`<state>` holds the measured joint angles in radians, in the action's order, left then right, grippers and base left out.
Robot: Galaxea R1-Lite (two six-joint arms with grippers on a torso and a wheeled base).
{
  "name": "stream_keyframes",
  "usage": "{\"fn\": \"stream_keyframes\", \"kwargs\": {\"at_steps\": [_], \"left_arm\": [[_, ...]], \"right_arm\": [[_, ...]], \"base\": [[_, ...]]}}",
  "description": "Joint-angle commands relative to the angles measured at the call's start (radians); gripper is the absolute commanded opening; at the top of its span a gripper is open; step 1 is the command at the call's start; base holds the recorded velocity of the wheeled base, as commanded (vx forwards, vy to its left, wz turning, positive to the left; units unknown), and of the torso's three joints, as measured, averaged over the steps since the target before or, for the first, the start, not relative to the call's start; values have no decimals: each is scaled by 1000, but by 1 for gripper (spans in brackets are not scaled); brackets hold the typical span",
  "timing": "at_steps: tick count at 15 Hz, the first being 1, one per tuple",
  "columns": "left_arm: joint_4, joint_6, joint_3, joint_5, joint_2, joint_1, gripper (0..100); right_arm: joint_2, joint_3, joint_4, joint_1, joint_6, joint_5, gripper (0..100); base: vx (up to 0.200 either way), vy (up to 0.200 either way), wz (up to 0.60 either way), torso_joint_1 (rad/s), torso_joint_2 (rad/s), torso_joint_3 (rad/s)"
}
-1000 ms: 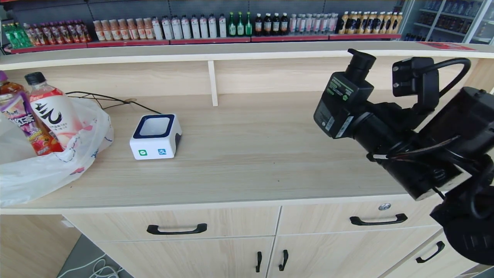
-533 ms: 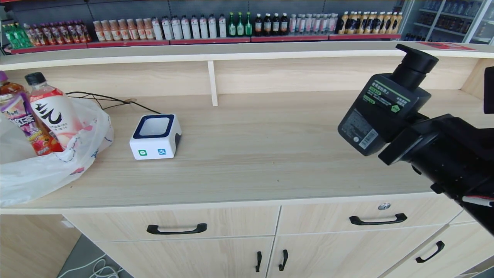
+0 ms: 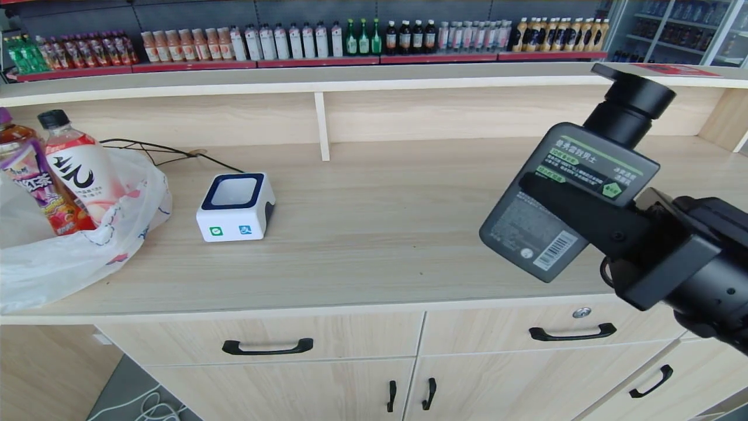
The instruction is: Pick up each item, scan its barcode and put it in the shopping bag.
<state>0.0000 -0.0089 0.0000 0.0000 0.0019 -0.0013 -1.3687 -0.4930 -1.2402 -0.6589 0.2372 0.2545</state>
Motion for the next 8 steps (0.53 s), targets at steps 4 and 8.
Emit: {"fn": "stream_keyframes", "kwargs": {"at_steps": [4, 8], "left_arm": [[0, 0, 0, 0, 0, 0, 100], [0, 0, 0, 0, 0, 0, 100]], "right_arm": [[-9, -73, -2, -2, 201, 103, 0], [-13, -73, -50, -2, 310, 212, 0]], "base": [[0, 0, 0, 0, 0, 0], [0, 0, 0, 0, 0, 0]]}}
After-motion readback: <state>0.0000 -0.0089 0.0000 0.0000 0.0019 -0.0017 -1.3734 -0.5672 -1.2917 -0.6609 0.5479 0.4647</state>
